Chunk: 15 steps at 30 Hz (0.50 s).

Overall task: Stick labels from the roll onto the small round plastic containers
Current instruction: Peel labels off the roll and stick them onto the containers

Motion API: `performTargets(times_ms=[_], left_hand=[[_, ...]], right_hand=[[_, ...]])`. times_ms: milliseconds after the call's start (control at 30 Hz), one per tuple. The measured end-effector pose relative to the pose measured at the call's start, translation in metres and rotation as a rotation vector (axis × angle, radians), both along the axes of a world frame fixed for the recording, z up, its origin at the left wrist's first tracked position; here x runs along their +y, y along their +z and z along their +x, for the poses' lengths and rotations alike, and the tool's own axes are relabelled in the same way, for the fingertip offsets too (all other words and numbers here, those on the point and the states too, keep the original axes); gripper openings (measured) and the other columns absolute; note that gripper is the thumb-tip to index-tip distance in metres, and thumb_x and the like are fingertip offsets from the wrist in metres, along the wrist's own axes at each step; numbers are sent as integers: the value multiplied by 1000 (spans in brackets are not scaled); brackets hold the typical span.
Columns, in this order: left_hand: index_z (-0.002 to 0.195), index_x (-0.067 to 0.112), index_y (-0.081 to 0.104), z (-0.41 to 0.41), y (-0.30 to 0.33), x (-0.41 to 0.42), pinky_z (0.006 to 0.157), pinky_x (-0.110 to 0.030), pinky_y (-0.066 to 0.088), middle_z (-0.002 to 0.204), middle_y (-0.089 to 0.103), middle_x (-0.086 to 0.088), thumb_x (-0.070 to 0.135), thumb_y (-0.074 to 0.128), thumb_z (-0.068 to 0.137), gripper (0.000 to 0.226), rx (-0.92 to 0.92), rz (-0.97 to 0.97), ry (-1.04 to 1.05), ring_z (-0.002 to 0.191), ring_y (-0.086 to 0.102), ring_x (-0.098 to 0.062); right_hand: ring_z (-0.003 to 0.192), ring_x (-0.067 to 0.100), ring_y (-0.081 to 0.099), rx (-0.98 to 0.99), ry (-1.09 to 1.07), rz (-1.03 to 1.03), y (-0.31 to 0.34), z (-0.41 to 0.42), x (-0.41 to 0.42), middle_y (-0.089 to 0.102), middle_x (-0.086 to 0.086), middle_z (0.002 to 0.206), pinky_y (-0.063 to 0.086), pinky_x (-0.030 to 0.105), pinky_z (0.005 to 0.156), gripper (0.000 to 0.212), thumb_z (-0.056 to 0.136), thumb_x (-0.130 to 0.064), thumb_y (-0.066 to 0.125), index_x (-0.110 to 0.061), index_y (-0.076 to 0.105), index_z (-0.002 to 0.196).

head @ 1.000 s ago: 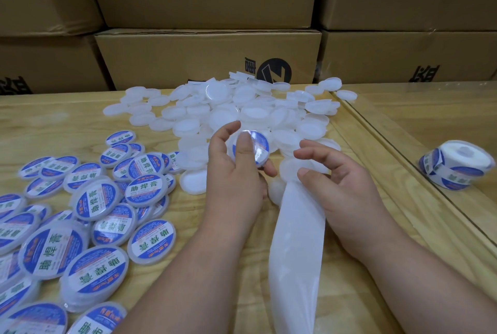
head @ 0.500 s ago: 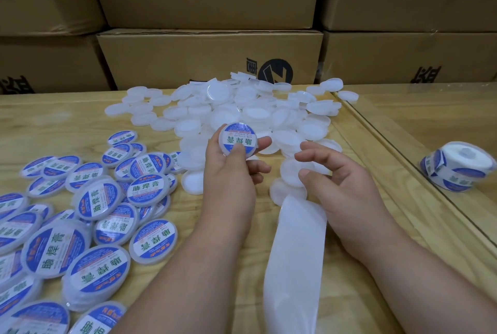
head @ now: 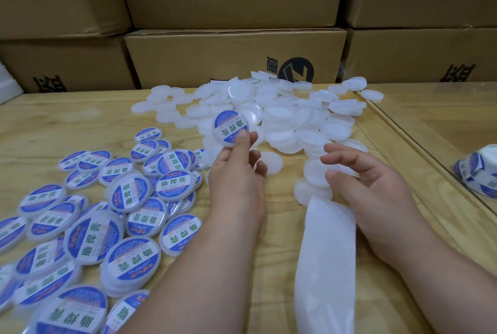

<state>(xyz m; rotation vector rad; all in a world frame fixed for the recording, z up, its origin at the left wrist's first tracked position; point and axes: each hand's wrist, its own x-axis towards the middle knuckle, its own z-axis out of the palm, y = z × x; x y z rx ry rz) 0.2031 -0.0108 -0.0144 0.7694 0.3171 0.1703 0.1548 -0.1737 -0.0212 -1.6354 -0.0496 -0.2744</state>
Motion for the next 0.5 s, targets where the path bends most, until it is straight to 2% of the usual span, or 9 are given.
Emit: performTargets(times_ms=[33,100,167,267,367,500], left_hand=[[87,15,74,0,1,1,54,-18,45,83,75,8,22,68,96,14,3,-24,-2,64,52,-6],[80,16,79,0,1,2,55,-19,45,80,74,8,17,71,93,16,-5,-71,-17,63,53,-6],[89,15,77,0,3,4,55,-18,45,76,72,7,14,75,89,2,-15,-138,-30,63,56,-5],[118,10,68,0,6,6,53,-18,45,78,71,5,10,79,84,36,-29,-248,-22,63,60,-5],[126,11,65,-2,11,10,55,-18,47,89,76,6,18,80,78,51,-75,-303,-13,66,65,-4],[111,24,66,0,15,19,56,-19,48,91,78,9,37,68,94,22,-96,-342,68,63,67,-4]], right_hand=[[86,-10,63,-1,2,-3,-1,0,-1,64,-26,130,47,24,79,30,91,-8,68,-36,76,90],[93,7,65,-3,2,1,-3,2,-2,65,-25,129,48,24,77,30,91,-7,67,-35,76,89],[102,11,58,-7,0,7,-3,2,-1,66,-24,127,48,18,74,31,91,-5,67,-34,76,88],[102,11,56,-13,-5,5,-2,3,0,67,-23,126,47,7,69,33,90,-3,66,-34,76,86],[101,12,57,-13,5,17,-2,2,-1,67,-20,127,48,4,67,32,91,-2,66,-32,76,87],[98,14,57,5,14,17,-1,1,-1,67,-21,127,48,6,66,31,92,-3,65,-32,76,88]])
